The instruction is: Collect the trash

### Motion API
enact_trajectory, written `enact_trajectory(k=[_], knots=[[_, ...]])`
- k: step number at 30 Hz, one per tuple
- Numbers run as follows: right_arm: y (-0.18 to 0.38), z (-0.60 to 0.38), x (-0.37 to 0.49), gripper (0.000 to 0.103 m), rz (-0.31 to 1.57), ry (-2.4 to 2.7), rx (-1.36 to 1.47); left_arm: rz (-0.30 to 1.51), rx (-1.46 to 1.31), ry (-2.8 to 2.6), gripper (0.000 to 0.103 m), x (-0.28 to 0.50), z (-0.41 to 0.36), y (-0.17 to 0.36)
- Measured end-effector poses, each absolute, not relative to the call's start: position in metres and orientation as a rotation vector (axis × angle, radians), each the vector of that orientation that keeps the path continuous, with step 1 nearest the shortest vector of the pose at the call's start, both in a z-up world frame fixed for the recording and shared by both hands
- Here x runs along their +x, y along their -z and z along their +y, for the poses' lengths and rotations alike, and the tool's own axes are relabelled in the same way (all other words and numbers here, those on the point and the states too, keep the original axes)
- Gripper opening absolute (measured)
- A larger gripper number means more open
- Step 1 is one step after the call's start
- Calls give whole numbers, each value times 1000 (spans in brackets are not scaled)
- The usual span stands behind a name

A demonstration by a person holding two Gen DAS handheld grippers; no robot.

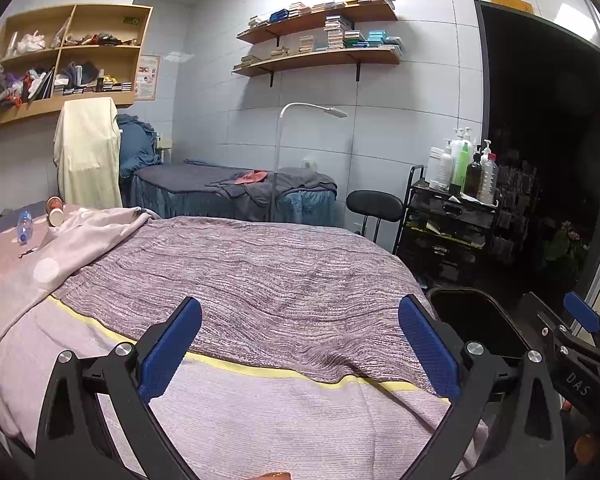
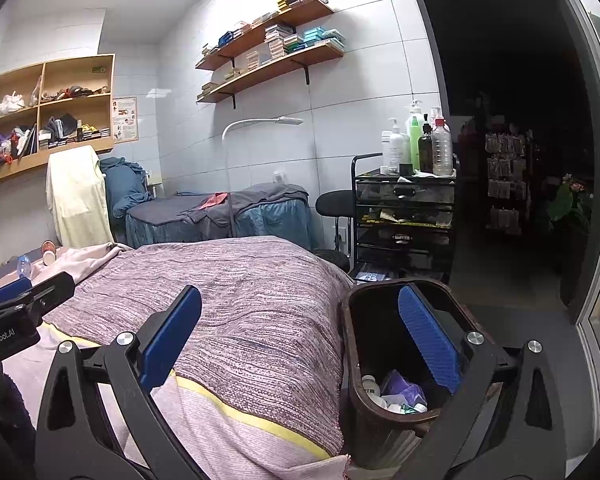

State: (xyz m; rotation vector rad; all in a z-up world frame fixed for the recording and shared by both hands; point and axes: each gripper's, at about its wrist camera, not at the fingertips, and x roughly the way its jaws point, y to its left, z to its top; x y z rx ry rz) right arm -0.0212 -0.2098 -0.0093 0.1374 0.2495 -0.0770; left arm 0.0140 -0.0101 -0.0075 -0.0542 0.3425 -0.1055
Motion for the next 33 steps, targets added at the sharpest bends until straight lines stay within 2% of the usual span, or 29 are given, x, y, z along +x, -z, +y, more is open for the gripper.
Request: enact_trajectory(k=[33], knots=[[13, -213, -22, 97, 262, 85, 147, 350, -57, 114, 97, 13, -10, 8]])
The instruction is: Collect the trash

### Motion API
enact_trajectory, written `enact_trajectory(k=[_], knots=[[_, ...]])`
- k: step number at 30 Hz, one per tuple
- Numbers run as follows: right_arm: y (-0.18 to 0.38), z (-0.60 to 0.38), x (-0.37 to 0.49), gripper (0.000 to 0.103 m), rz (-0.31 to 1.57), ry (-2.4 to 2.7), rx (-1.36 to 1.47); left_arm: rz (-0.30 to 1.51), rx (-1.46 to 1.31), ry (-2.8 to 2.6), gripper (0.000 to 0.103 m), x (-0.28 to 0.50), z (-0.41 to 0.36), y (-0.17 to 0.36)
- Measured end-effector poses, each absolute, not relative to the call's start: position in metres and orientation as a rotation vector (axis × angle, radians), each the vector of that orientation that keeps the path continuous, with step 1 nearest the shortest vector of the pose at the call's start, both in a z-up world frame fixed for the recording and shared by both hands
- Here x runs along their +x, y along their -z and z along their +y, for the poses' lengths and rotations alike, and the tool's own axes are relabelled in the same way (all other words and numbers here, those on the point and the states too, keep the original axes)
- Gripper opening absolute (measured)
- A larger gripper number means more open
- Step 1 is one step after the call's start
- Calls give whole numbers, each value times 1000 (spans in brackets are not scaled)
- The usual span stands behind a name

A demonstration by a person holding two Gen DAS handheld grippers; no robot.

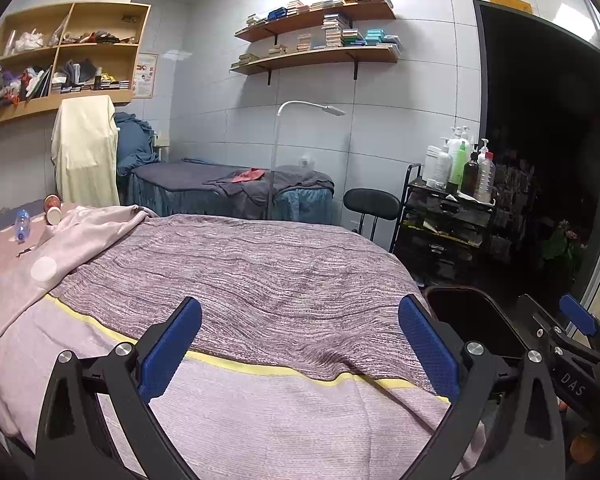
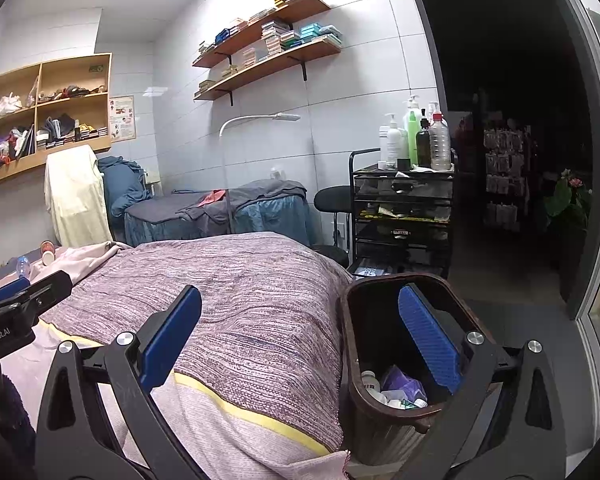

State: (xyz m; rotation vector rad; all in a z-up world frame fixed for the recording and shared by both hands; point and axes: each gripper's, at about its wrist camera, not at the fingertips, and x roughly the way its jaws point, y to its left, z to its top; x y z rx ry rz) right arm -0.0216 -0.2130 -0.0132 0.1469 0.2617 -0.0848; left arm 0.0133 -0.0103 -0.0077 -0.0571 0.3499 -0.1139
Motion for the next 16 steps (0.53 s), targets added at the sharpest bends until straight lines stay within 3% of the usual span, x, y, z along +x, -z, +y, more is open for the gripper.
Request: enact_trajectory(k=[16], knots=[[18, -206, -20, 97, 293, 75, 152, 389, -60, 101, 97, 17, -8, 12]])
